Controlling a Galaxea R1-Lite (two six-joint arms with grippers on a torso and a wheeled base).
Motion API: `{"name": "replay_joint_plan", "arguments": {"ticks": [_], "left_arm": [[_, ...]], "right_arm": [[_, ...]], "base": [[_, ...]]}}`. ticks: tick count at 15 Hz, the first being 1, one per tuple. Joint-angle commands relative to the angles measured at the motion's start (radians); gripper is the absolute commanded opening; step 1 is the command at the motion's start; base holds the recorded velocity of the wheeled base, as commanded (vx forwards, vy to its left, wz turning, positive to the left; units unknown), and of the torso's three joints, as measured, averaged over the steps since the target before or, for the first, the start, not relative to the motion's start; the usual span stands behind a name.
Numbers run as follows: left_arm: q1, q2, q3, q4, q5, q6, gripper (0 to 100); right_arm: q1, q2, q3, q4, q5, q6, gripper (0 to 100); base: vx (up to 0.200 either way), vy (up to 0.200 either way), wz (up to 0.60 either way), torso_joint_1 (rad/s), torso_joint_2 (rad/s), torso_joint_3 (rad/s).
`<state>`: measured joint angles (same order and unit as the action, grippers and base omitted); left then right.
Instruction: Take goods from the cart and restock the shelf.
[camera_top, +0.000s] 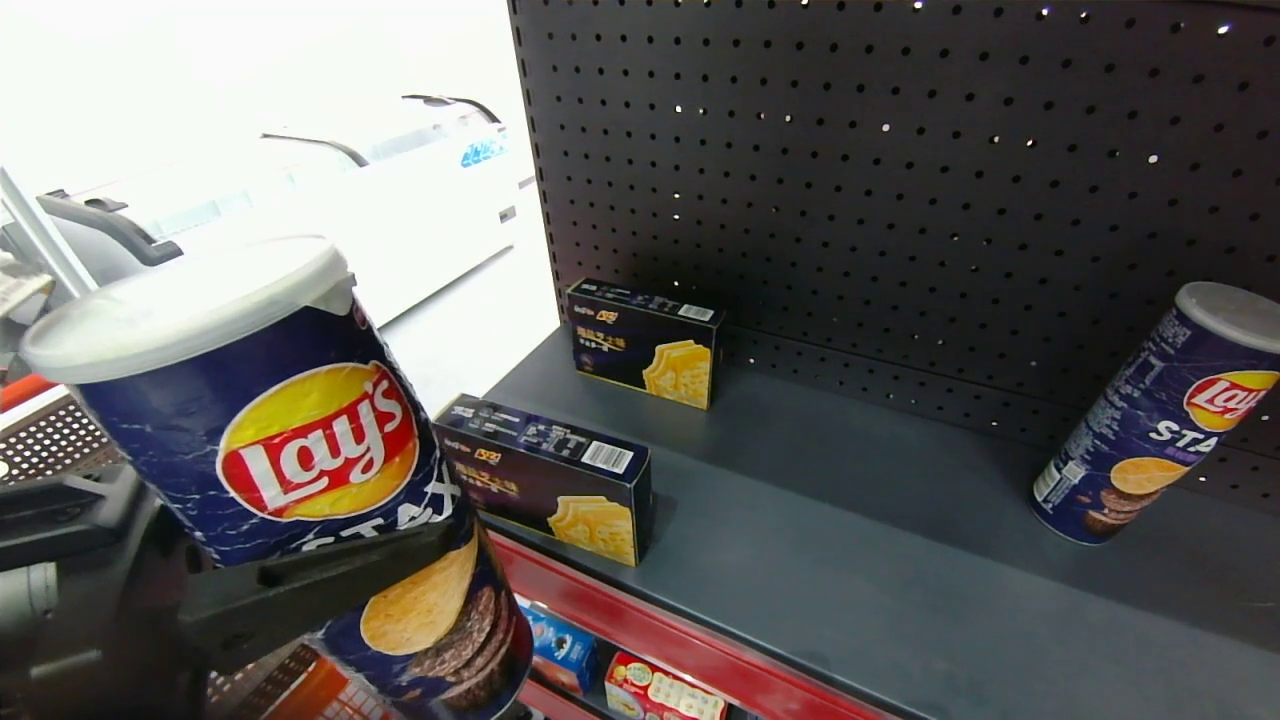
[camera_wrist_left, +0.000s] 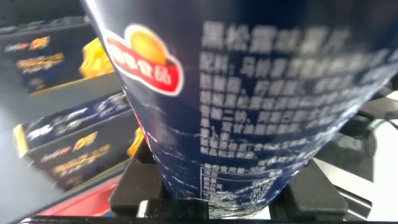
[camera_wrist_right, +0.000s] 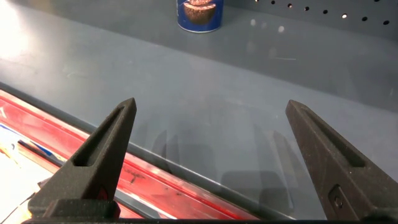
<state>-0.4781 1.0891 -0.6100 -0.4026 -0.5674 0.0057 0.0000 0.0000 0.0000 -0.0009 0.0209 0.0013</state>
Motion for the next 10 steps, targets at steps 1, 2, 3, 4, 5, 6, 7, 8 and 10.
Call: {"name": "replay_joint_plan", "arguments": {"ticks": [1, 2, 3, 4, 5, 6, 7, 8, 10], "left_arm": [[-0.019, 0.038, -0.017, -0.001, -0.002, 0.002, 0], [-0.02, 0.051, -0.02, -0.002, -0.002, 0.005, 0], [-0.025, 0.06, -0.027, -0.002, -0.003, 0.005, 0], [-0.04, 0.071, -0.034, -0.004, -0.002, 0.005, 0], [-0.05, 0.081, -0.048, -0.004, -0.002, 0.005, 0], [-0.059, 0.092, -0.065, -0.004, -0.003, 0.005, 0], [-0.079, 0.103, -0.094, -0.002, -0.003, 0.005, 0], [-0.085, 0.11, -0.105, -0.002, -0.003, 0.007, 0], [-0.099, 0.132, -0.122, -0.004, -0.003, 0.007, 0]], "right_arm": [[0.0, 0.0, 0.0, -0.001, 0.001, 0.0, 100], [0.0, 0.0, 0.0, -0.001, 0.001, 0.0, 100], [0.0, 0.0, 0.0, -0.001, 0.001, 0.0, 100], [0.0, 0.0, 0.0, 0.001, 0.001, 0.0, 100], [0.0, 0.0, 0.0, -0.001, 0.001, 0.0, 100], [0.0, 0.0, 0.0, -0.001, 0.001, 0.0, 100], [0.0, 0.0, 0.0, -0.001, 0.001, 0.0, 100], [0.0, 0.0, 0.0, -0.001, 0.001, 0.0, 100], [0.0, 0.0, 0.0, 0.001, 0.002, 0.0, 100]], "base": [[0.0, 0.0, 0.0, 0.0, 0.0, 0.0], [0.0, 0.0, 0.0, 0.0, 0.0, 0.0], [0.0, 0.0, 0.0, 0.0, 0.0, 0.0], [0.0, 0.0, 0.0, 0.0, 0.0, 0.0], [0.0, 0.0, 0.0, 0.0, 0.0, 0.0], [0.0, 0.0, 0.0, 0.0, 0.0, 0.0], [0.0, 0.0, 0.0, 0.0, 0.0, 0.0], [0.0, 0.0, 0.0, 0.0, 0.0, 0.0], [0.0, 0.0, 0.0, 0.0, 0.0, 0.0]]}}
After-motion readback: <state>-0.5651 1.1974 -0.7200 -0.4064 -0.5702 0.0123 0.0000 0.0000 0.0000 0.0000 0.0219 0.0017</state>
